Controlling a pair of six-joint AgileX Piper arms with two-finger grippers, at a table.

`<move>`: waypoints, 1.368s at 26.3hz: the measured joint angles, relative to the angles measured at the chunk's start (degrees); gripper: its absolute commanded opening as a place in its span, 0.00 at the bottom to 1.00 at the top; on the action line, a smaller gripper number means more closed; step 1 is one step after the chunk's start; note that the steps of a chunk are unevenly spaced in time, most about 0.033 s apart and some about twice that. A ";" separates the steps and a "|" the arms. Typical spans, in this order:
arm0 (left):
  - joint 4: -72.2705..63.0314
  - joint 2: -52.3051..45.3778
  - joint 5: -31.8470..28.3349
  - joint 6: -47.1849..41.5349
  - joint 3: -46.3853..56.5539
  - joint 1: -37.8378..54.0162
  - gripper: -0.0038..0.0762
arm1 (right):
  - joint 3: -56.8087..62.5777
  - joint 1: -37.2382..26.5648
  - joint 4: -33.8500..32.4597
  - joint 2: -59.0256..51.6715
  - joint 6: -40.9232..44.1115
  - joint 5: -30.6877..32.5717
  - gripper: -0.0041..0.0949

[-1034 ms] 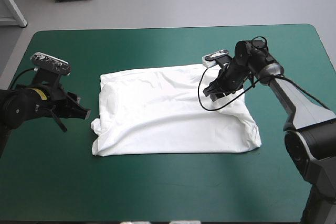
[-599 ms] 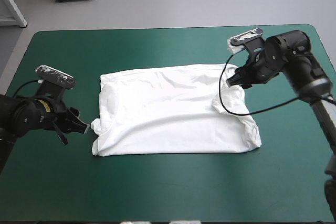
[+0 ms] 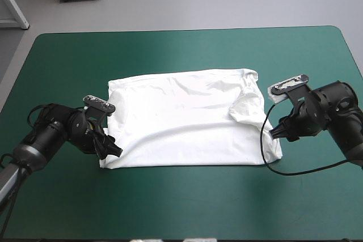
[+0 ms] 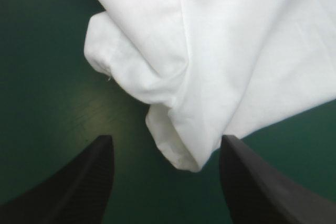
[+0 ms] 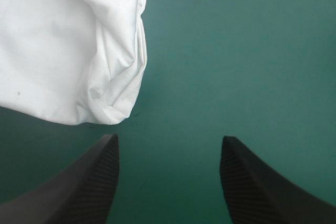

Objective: Fold the cloth

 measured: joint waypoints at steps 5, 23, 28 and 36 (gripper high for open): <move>-0.05 6.45 -2.10 0.55 0.54 0.06 0.59 | 0.16 0.00 0.05 0.00 0.18 -0.72 0.60; -2.97 15.81 -3.20 1.17 -0.13 0.43 0.47 | 0.56 0.00 0.18 1.57 0.56 -1.20 0.60; -5.16 16.11 -2.83 1.22 -0.18 0.43 0.03 | 2.93 0.00 0.92 3.90 0.71 -2.31 0.60; -6.18 16.28 -3.28 1.22 -0.23 0.37 0.04 | 3.99 0.00 5.06 10.34 0.33 -4.66 0.60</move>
